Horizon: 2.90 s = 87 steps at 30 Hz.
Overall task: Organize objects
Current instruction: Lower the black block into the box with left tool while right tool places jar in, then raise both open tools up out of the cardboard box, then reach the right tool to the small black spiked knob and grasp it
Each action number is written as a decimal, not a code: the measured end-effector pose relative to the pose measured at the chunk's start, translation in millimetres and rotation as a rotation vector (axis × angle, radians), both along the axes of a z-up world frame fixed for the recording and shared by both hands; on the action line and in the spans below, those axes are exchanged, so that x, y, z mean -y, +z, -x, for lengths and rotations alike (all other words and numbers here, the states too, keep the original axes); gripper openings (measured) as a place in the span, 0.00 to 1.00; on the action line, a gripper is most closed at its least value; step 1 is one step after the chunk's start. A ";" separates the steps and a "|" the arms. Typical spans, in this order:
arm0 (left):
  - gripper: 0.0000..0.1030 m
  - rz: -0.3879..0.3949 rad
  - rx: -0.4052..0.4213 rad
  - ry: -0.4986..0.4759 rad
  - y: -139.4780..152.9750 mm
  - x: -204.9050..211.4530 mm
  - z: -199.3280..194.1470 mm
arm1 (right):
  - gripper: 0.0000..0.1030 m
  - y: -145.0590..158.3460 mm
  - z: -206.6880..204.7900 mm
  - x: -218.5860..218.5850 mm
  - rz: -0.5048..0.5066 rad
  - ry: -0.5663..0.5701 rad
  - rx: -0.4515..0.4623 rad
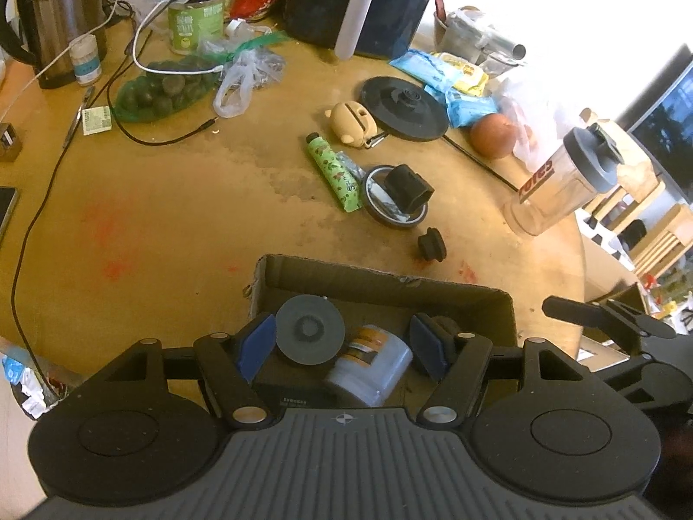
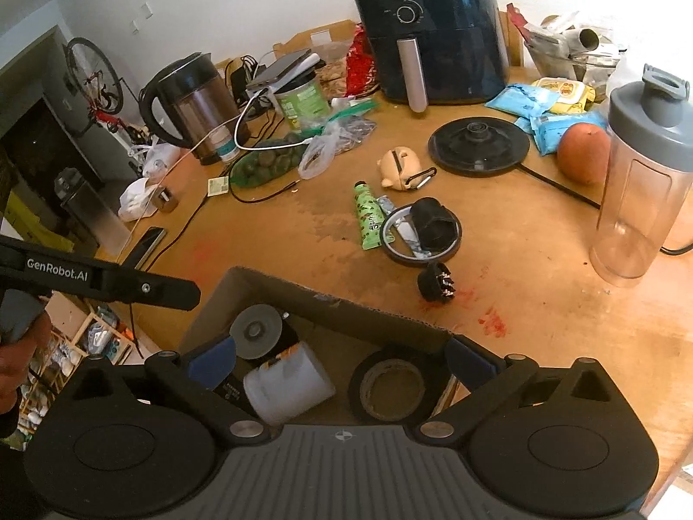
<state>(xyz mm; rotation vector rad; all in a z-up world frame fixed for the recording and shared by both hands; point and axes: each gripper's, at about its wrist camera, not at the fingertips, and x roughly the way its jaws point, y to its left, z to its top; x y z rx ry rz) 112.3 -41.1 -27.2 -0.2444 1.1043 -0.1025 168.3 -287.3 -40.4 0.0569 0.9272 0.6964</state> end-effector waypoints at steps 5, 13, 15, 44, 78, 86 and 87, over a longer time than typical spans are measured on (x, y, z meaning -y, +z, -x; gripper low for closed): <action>0.66 0.008 0.003 -0.016 0.1 -1.9 -9.8 | 1.00 -0.8 -5.6 -0.6 0.008 -0.024 0.006; 0.66 0.015 0.000 -0.058 -2.4 -0.7 -33.2 | 1.00 -3.8 -14.9 0.7 0.028 -0.083 0.012; 0.66 0.016 0.000 -0.074 -2.3 1.2 -39.2 | 1.00 -4.4 -17.3 2.4 0.026 -0.098 0.013; 0.66 0.032 -0.008 -0.153 -4.2 -13.2 -61.3 | 0.93 -20.2 -94.6 -11.1 0.085 -0.104 0.043; 0.66 0.061 0.064 -0.210 16.2 -26.6 -76.8 | 0.89 -15.4 -94.6 -55.7 0.265 0.003 0.002; 0.66 0.064 0.043 -0.186 10.0 -46.1 -79.3 | 0.68 -66.4 -116.7 -76.3 0.390 0.034 -0.071; 0.66 0.066 0.041 -0.184 9.4 -48.6 -79.6 | 0.65 -70.7 -119.0 -77.1 0.403 0.034 -0.081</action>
